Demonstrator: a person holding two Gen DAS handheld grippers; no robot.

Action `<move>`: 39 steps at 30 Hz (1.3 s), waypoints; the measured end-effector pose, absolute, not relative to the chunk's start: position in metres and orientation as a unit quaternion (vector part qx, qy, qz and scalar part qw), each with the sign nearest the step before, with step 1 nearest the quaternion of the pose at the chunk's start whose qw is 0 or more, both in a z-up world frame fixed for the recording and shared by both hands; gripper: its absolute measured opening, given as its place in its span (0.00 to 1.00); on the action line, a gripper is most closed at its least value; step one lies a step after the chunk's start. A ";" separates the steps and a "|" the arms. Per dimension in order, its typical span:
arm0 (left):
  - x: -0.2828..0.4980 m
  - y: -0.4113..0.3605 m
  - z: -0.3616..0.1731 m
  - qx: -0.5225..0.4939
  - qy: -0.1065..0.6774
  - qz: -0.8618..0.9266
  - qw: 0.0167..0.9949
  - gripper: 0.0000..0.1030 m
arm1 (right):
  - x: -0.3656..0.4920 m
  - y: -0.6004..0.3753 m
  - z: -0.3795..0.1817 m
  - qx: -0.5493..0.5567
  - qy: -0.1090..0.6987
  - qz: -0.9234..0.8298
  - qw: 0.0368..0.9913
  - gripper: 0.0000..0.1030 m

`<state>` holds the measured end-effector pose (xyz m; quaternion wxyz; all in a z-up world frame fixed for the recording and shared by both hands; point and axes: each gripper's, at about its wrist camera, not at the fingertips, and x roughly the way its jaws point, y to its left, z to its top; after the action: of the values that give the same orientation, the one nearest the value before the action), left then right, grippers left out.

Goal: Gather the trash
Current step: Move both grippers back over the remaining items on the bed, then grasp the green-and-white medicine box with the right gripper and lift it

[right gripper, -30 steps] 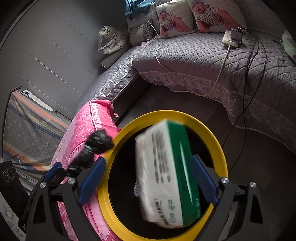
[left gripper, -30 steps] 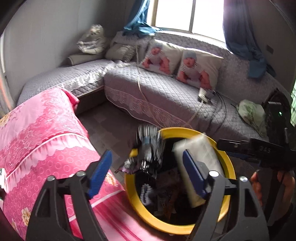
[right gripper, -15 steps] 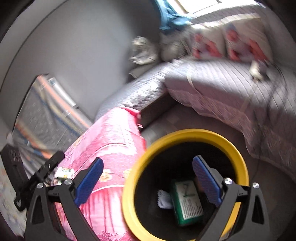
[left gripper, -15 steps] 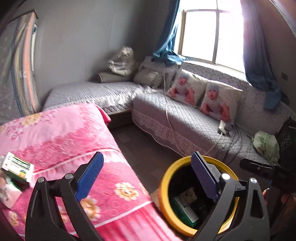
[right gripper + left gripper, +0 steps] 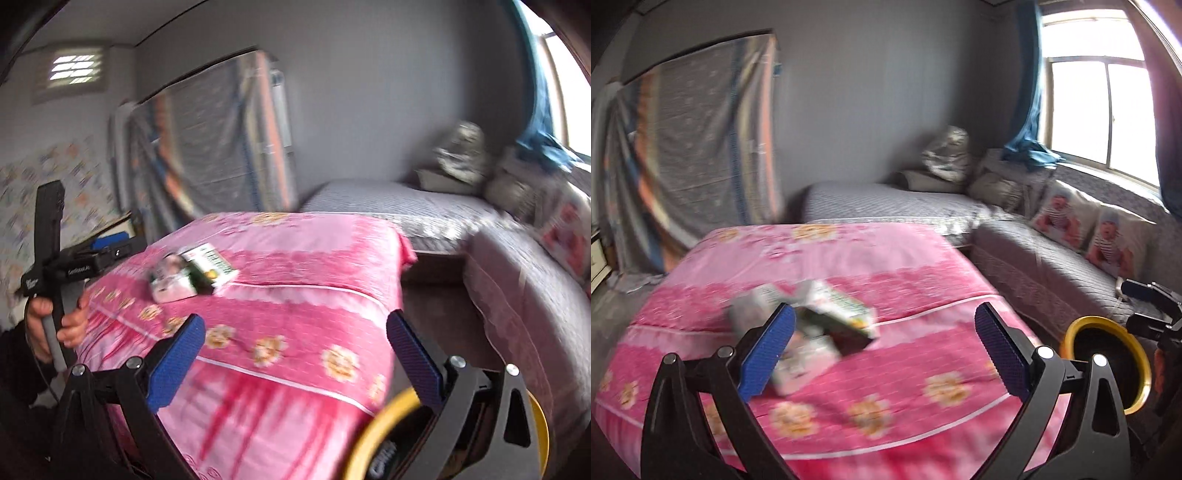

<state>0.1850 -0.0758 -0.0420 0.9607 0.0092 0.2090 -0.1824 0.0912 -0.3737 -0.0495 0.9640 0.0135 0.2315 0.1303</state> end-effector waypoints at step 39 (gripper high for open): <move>0.237 0.054 -0.108 -0.119 0.344 -0.120 0.924 0.91 | 0.394 -0.160 -0.137 -0.184 0.447 0.430 0.762 0.64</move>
<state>0.2374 0.0541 -0.1077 0.9237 -0.1187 0.3439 -0.1199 0.3936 -0.1600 -0.1372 0.7622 -0.1842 0.4472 0.4302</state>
